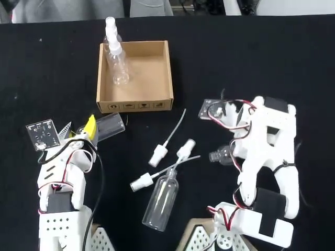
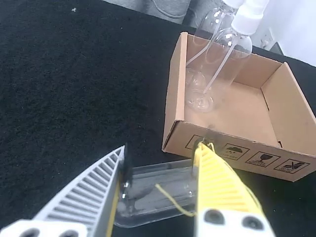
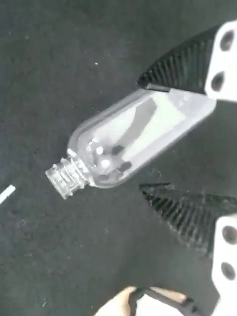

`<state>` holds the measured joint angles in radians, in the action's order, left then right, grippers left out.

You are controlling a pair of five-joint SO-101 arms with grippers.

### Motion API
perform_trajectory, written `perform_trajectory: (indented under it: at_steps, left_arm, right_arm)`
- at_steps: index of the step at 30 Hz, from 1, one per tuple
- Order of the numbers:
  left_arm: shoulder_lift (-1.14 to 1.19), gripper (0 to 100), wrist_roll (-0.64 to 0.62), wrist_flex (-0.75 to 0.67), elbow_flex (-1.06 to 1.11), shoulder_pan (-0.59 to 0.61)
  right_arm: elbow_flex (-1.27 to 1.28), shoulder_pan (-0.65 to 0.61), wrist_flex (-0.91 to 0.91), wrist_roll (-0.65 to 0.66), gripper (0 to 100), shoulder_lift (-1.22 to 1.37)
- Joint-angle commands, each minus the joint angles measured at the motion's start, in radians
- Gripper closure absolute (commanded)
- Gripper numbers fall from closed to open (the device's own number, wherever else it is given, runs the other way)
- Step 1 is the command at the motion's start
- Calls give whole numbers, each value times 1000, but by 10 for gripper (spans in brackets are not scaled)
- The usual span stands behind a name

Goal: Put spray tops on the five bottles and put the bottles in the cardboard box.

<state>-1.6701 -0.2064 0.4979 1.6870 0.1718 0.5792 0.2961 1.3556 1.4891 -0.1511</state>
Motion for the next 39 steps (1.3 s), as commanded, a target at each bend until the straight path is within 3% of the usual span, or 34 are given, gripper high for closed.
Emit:
perform_trajectory:
  at_steps: [1,10,21,25,29,39]
  left_arm:
    - [-14,790,9,-26,22,8]
    - [-14,790,9,-26,22,4]
    - [-14,790,9,-26,22,4]
    - [-14,790,9,-26,22,5]
    - [-14,790,9,-26,22,7]
    - [-14,790,9,-26,22,8]
  right_arm:
    - [68,-38,-130,15,747,-53]
    - [208,-38,-344,2,750,-53]
    - [208,-170,-342,-307,750,-53]
    - [209,-193,-342,-364,750,-53]
    - [213,-175,-341,-359,750,-53]
    - [216,-58,-339,-160,747,-53]
